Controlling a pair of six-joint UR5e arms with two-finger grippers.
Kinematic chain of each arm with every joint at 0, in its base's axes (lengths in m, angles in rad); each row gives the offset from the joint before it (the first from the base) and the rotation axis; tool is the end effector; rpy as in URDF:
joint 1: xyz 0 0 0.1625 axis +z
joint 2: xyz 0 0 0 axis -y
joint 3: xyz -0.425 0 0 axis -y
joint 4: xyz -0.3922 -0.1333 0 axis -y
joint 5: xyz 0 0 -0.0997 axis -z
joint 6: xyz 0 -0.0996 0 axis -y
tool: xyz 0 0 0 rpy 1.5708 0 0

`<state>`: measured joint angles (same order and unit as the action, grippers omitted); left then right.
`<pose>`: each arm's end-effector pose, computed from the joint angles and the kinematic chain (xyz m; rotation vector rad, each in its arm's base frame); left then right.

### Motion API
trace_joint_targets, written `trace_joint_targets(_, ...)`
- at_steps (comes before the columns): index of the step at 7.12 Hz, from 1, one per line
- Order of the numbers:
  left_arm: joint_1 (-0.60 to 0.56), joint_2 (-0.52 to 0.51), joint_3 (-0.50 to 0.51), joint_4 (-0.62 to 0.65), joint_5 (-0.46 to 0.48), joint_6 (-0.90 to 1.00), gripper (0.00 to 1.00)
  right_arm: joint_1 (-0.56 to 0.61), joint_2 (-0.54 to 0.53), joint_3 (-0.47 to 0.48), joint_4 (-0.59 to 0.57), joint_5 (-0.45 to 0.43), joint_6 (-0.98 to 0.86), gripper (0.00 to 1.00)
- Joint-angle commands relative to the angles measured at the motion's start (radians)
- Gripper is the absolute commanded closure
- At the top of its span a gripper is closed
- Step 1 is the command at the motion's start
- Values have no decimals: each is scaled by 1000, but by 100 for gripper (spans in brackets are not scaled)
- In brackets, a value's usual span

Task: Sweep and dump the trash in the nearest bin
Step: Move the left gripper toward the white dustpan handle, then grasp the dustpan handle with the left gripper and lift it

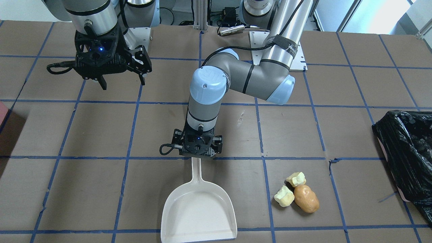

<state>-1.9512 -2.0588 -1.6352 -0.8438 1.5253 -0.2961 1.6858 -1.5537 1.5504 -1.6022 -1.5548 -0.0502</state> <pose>-0.3688 -0.5511 0.2514 -0.1338 -3.0295 0.2275 0.1917 -0.4838 0.4927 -0.2582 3.1133 -0.0534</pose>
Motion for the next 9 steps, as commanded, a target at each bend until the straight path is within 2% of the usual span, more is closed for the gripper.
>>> trace_joint_targets(1,-8,-3,-31,15,4,-32,6,0,0,4,-1,-1,1,0)
trace_joint_targets(5,-6,-10,-24,15,3,-43,30,0,1,4,-7,1,1,0)
trace_joint_targets(6,-6,-11,-18,15,1,-43,45,0,1,4,-7,2,1,0)
trace_joint_targets(7,-6,-12,-31,15,3,-35,48,0,1,4,-8,2,1,0)
trace_joint_targets(9,-6,-15,-20,15,-2,-35,73,2,0,4,-10,13,10,0)
